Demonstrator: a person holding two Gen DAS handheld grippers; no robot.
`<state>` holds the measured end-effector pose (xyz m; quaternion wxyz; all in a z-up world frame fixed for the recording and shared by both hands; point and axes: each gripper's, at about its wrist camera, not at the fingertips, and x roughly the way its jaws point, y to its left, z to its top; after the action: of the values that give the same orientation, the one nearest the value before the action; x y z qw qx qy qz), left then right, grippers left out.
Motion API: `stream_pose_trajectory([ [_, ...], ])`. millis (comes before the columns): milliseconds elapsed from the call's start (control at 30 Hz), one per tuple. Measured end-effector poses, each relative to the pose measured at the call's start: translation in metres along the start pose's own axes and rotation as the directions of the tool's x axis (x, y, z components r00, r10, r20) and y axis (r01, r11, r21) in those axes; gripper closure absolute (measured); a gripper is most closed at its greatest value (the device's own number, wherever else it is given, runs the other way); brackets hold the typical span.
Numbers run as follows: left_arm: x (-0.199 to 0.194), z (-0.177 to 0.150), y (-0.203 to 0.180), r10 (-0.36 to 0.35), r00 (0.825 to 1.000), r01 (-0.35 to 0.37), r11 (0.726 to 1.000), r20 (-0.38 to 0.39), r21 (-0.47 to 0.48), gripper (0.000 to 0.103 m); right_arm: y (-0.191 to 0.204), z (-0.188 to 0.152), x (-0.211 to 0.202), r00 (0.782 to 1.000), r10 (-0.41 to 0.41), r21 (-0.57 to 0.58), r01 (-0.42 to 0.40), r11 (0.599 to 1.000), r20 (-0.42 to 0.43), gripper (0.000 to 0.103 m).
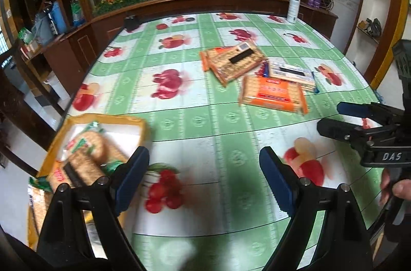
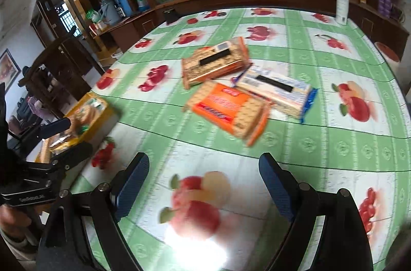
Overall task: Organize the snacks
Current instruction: 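Reach both grippers toward the orange pack and blue-edged white pack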
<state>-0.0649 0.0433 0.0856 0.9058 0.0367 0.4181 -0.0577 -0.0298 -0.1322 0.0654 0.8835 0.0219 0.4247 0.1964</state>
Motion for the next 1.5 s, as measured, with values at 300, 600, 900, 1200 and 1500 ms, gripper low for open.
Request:
stream_pose_trajectory([
  [300, 0.034, 0.019, -0.026, -0.016, 0.999, 0.014, 0.999, -0.04, -0.037, 0.015, -0.023, 0.028, 0.021, 0.992, -0.125, -0.065, 0.125, 0.99, 0.001, 0.016],
  [600, 0.066, 0.031, -0.02, -0.001, 0.996, -0.005, 0.998, -0.089, -0.067, 0.015, -0.036, 0.074, 0.066, 0.942, -0.337, -0.18, 0.33, 0.927, -0.006, 0.015],
  [900, 0.078, 0.034, -0.005, -0.002, 0.995, -0.011, 0.992, -0.103, -0.123, 0.015, -0.03, 0.074, 0.09, 0.947, -0.31, -0.268, 0.278, 0.922, -0.087, 0.015],
  [1200, 0.078, 0.034, -0.001, -0.03, 0.994, 0.011, 0.984, -0.105, -0.175, 0.015, -0.021, 0.063, 0.065, 0.955, -0.285, -0.301, 0.248, 0.921, -0.083, 0.015],
  [1500, 0.077, 0.031, -0.001, -0.016, 0.993, -0.004, 0.985, -0.113, -0.174, 0.015, -0.035, 0.067, 0.09, 0.943, -0.291, -0.295, 0.235, 0.926, -0.162, 0.015],
])
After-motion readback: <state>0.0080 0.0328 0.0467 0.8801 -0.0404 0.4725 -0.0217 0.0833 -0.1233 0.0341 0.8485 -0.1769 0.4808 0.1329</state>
